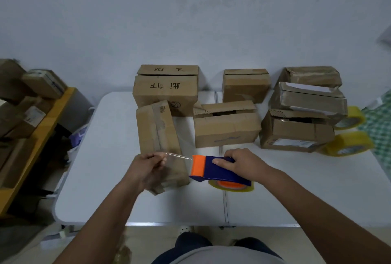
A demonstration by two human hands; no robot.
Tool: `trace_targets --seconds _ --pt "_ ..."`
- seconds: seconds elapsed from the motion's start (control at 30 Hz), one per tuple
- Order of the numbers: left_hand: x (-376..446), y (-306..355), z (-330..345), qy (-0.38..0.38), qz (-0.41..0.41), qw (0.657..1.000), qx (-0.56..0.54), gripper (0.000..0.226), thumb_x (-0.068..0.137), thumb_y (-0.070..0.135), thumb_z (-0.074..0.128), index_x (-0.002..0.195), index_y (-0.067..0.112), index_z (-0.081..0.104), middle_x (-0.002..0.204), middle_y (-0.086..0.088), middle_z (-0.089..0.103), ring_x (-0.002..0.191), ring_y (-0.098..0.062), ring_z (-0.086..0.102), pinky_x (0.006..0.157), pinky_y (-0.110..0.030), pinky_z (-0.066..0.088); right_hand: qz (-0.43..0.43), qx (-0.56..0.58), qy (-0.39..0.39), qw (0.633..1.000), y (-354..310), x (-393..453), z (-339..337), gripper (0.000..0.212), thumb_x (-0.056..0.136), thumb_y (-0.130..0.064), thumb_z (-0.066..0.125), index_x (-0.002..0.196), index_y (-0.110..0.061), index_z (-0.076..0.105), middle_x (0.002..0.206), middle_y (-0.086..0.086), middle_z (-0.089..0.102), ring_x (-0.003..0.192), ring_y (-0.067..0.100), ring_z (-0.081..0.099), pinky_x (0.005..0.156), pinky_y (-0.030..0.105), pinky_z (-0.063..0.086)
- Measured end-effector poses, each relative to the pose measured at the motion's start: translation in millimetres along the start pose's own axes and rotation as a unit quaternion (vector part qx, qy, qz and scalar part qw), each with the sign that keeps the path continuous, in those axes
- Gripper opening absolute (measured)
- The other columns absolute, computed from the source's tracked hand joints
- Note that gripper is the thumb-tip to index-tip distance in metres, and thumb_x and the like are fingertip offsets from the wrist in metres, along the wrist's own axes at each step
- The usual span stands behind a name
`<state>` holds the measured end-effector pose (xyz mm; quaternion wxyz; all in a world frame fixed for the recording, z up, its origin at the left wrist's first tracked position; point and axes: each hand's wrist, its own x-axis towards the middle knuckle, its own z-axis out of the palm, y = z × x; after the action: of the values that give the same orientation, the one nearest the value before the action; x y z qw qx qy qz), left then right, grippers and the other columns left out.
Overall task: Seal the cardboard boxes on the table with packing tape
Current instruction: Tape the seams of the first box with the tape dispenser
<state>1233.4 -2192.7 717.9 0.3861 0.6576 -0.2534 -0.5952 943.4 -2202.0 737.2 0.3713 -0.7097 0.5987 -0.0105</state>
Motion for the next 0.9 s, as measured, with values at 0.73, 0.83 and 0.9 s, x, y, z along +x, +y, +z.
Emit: trace_targets --seconds 0.73,0.83,0.9 --pt "-33.1 -75.7 -67.4 0.184 -0.03 0.978 -0.09 0.014 0.091 0.01 0.067 0.1 -0.001 0.072 0.09 -0.012 0.07 0.083 -0.02 0.063 0.084 -0.03 0.052 0.004 -0.182 0.059 0.981 1.8 30.8 18.5 0.067 0.079 -0.083 0.032 0.073 -0.022 0.06 0.066 -0.002 0.061 0.066 0.011 0.059 0.07 0.029 0.052" --pt "-30.8 -76.5 -67.8 0.185 -0.035 0.979 -0.084 0.016 0.091 0.012 0.068 0.1 -0.001 0.072 0.089 -0.01 0.069 0.084 -0.019 0.063 0.083 -0.028 0.052 0.0 -0.191 0.062 0.98 0.3 32.3 18.1 0.065 0.081 -0.081 0.035 0.071 -0.023 0.06 0.065 -0.002 0.061 0.064 0.011 0.059 0.069 0.029 0.053" --pt "-29.7 -77.7 -67.9 0.179 -0.035 0.98 -0.08 0.015 0.091 0.013 0.069 0.099 0.0 0.071 0.092 -0.01 0.069 0.088 -0.02 0.063 0.083 -0.027 0.052 0.001 -0.193 0.06 0.979 -0.8 32.6 17.7 0.063 0.082 -0.08 0.036 0.07 -0.023 0.059 0.065 -0.002 0.06 0.064 0.011 0.059 0.069 0.029 0.053"
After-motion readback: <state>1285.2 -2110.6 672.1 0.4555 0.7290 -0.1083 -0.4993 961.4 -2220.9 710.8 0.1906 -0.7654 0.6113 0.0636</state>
